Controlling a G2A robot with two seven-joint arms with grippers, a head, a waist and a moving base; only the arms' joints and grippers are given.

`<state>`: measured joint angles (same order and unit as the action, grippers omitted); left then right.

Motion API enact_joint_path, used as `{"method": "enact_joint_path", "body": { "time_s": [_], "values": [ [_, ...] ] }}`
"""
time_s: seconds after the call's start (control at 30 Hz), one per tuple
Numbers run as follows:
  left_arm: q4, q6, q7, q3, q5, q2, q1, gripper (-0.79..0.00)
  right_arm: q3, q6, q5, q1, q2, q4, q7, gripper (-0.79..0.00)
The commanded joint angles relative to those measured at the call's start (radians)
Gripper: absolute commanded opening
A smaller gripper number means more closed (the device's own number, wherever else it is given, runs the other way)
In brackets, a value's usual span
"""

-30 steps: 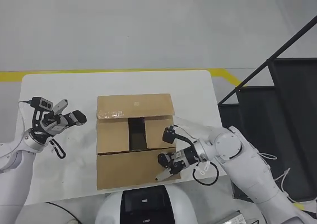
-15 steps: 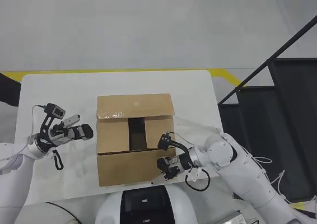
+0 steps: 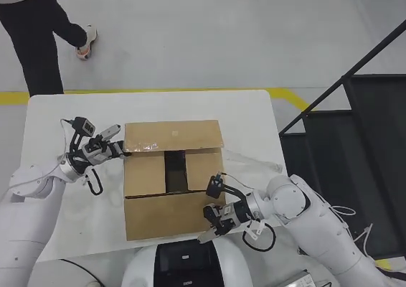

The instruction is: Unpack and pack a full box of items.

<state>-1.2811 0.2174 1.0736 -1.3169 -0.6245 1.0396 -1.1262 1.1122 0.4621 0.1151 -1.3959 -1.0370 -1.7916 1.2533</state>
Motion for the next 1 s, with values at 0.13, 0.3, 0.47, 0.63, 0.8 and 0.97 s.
{"method": "enact_joint_path", "body": {
  "time_s": [0.13,0.3,0.47,0.63,0.8,0.97],
  "values": [
    [0.028,-0.017,0.101,0.033,-0.131,0.016,0.063,0.0,-0.016,-0.004,-0.011,0.012,0.004,0.008,-0.001,0.0],
    [0.064,-0.086,0.07,0.055,-0.199,0.03,0.142,0.0,-0.024,-0.014,-0.014,0.022,0.008,0.021,-0.007,0.0],
    [0.108,-0.114,0.033,0.113,-0.253,0.057,0.237,0.0,-0.024,-0.011,-0.021,0.03,0.013,0.029,-0.018,0.0],
    [0.186,-0.117,-0.016,0.18,-0.341,0.095,0.331,0.0,-0.02,-0.004,-0.019,0.024,0.019,0.025,-0.034,0.0],
    [0.289,-0.034,-0.104,0.233,-0.335,0.13,0.423,0.0,-0.006,0.0,-0.018,0.008,0.027,0.027,-0.052,0.0],
    [0.423,0.11,-0.217,0.3,-0.2,0.163,0.495,0.0,0.007,0.007,-0.02,-0.007,0.035,0.023,-0.069,0.0]
  ]
}}
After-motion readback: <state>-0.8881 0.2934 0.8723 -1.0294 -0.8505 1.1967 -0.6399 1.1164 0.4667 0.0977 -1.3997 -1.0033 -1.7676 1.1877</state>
